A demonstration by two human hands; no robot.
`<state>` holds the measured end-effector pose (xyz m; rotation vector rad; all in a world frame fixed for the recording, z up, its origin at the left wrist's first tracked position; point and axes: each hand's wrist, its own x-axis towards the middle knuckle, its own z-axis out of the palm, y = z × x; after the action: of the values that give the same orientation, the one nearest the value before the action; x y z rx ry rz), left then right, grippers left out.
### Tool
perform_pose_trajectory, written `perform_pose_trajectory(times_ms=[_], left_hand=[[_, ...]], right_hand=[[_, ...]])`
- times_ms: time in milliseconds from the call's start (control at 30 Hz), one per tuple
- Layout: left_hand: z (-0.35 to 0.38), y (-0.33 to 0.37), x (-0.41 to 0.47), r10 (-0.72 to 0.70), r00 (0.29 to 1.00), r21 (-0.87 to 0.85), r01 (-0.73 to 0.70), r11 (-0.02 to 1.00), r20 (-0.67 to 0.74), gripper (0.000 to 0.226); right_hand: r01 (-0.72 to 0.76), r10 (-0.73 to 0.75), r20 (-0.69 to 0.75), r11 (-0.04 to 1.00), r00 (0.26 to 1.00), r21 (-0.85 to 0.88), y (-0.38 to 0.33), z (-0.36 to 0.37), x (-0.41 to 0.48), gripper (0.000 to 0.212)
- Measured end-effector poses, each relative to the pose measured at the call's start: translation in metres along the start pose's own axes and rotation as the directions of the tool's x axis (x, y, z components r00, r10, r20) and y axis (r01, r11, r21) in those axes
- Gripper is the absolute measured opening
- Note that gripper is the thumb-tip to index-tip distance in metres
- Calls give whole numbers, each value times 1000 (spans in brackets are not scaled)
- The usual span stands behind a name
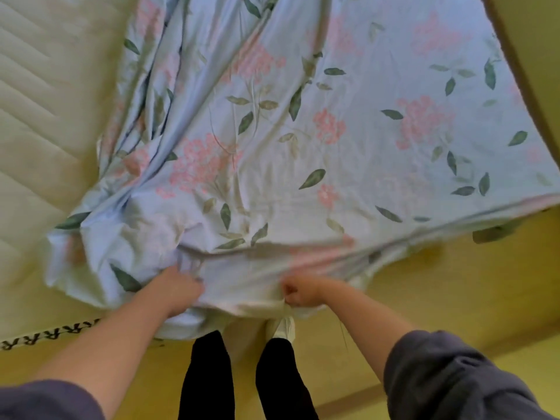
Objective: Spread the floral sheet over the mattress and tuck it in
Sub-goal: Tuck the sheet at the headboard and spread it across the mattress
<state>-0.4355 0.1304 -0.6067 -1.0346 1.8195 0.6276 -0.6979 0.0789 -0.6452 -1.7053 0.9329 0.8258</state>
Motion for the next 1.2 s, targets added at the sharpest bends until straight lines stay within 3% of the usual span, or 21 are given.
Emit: perform_pose_trajectory(times_ms=[67, 133, 167, 233, 300, 333, 400, 467, 500, 533, 567, 633, 700, 767, 800, 900, 967, 1033, 1100, 1200], left_hand=[[15, 7, -10, 55, 995, -49, -51, 997, 82, 23], [18, 2, -17, 78, 995, -178, -65, 982, 67, 19], [16, -8, -20, 41, 999, -241, -38, 970, 10, 18], [10, -39, -24, -135, 964, -365, 42, 930, -231, 13], [8, -80, -29, -320, 791, -425, 85, 901, -521, 6], [10, -101, -31, -408, 694, -469, 115, 876, -593, 2], [23, -142, -34, -646, 520, -659, 194, 726, -559, 10], [44, -182, -36, -821, 443, -824, 262, 502, -359, 24], [53, -199, -35, -858, 456, -889, 253, 381, -238, 30], [63, -211, -31, -847, 521, -947, 209, 243, -102, 34], [75, -229, -31, -794, 608, -982, 160, 97, 21, 38], [74, -226, -19, -616, 777, -988, 50, -143, 129, 41], [74, -225, -12, -462, 883, -982, -4, -189, 85, 46], [62, -214, -5, -349, 937, -980, -41, -195, 30, 44], [54, -209, -3, -297, 955, -979, -70, -190, -11, 38], [32, -198, -1, -229, 968, -979, -137, -150, -100, 32], [30, -201, 0, -161, 980, -973, -145, -180, -116, 36], [33, -204, -5, -136, 986, -942, -138, -305, -100, 28], [36, -208, -16, -199, 977, -905, -150, -397, -75, 22], [45, -226, -41, -296, 955, -901, -144, -409, -17, 34]], right_hand=[[-33, 40, 90, 996, 995, -84, -14, 26, 0, 9], [-108, 113, 48, 988, 992, -108, -21, 35, 2, 12], [-148, 150, 9, 986, 989, -80, -25, 33, 2, 14], [-190, 188, -99, 982, 977, -11, -38, 17, 4, 11], [-181, 195, -240, 980, 951, 80, -66, -6, 11, 12], [-160, 195, -303, 978, 933, 136, -82, -16, 18, 15], [-91, 181, -400, 968, 898, 235, -122, -31, 34, 18], [23, 172, -487, 929, 856, 369, -171, -37, 57, 21], [96, 161, -526, 899, 835, 428, -195, -38, 67, 28], [153, 148, -544, 870, 826, 468, -219, -37, 77, 40], [167, 146, -543, 859, 827, 485, -250, -35, 95, 56], [72, 165, -505, 906, 847, 416, -266, -27, 106, 79], [-27, 239, -505, 920, 829, 391, -278, -25, 122, 65], [-38, 349, -559, 870, 752, 491, -271, -32, 120, 29], [-47, 433, -563, 819, 704, 571, -262, -37, 116, 20], [-81, 648, -522, 666, 554, 742, -231, -50, 95, 22], [-99, 722, -483, 600, 495, 794, -220, -56, 90, 22], [-103, 743, -457, 569, 490, 816, -221, -58, 90, 25], [-50, 747, -458, 546, 482, 836, -237, -57, 90, 28], [58, 687, -532, 585, 495, 809, -272, -53, 90, 34]])
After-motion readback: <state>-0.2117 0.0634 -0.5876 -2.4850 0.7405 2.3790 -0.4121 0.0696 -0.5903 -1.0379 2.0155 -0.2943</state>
